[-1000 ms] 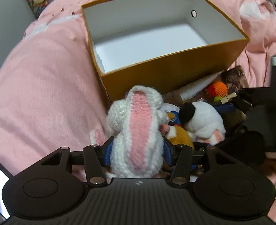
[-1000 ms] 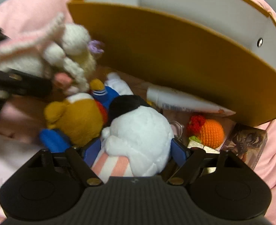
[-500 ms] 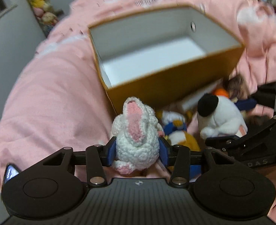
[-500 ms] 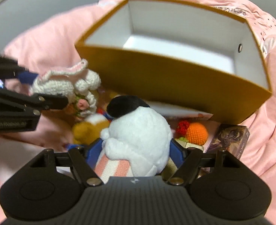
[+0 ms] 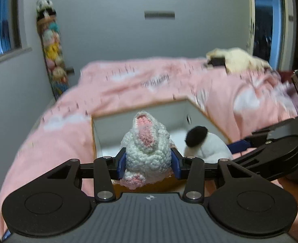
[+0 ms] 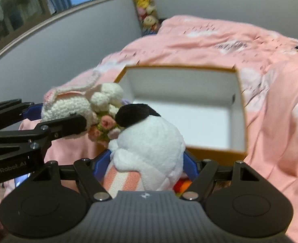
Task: Organize objects
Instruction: 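Carry both plushes into the box and open both tools to release them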
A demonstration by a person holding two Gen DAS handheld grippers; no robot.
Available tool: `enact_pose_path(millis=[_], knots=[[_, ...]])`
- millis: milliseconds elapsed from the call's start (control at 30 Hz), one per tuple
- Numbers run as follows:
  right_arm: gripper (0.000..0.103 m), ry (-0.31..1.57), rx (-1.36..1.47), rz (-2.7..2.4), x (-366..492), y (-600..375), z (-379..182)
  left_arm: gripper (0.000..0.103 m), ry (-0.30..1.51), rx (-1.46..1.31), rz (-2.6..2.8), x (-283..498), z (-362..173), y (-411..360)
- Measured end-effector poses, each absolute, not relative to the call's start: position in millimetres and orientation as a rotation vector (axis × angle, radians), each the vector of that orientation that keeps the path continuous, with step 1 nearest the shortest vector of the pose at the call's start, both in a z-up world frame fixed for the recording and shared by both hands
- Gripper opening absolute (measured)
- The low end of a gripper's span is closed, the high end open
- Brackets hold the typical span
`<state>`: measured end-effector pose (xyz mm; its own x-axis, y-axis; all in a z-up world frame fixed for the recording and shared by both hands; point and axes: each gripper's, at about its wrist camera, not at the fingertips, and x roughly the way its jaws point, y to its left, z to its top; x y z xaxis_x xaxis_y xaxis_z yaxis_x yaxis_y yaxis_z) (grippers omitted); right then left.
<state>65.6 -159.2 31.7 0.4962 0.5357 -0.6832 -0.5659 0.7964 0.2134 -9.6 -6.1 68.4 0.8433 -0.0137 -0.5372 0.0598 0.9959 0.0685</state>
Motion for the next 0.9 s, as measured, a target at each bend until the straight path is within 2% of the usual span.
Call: enact_pose_path(millis=[400, 900], knots=[[0.076, 0.774, 0.117, 0.571, 136.7, -169.8, 54.7, 0.051, 0.434, -0.011, 0.004, 40.2, 61.4, 0.6], [0.076, 1.044, 0.226, 0.564, 190.5, -140.0, -24.3, 0.051, 0.674, -0.021, 0.016, 77.3, -14.7, 29.2]])
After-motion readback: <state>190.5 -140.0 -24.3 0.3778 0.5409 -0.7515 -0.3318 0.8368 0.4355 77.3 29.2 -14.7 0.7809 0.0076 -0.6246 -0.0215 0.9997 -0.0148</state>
